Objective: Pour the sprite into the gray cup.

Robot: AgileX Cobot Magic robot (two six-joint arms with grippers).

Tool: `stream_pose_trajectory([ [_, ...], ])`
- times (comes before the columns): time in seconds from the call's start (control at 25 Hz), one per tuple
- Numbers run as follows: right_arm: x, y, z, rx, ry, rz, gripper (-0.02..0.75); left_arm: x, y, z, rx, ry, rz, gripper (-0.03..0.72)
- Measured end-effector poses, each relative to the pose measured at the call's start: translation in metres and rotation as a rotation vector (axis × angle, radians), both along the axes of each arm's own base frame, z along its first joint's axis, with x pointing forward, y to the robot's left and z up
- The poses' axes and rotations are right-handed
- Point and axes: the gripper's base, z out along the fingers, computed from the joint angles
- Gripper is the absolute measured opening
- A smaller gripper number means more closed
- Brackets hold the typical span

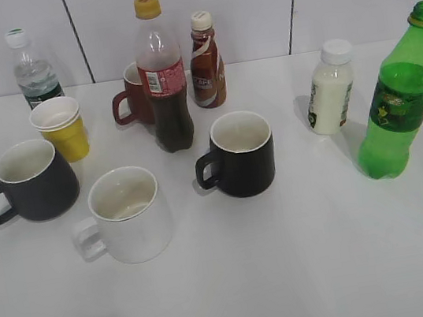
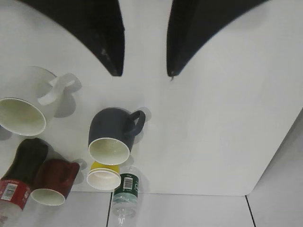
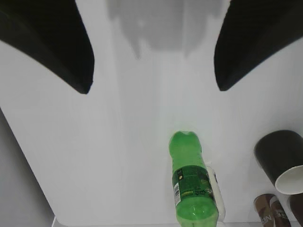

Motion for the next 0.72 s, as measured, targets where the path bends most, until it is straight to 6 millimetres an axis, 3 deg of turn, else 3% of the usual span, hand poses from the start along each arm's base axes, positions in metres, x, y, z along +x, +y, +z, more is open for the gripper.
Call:
stream_pose_trajectory([
  [0.72,0.0000,0.0003,0.0000,0.003,0.000,0.002,0.590,0.0000,0.0000,0.0000,0.000,0.000,0.000,0.239],
])
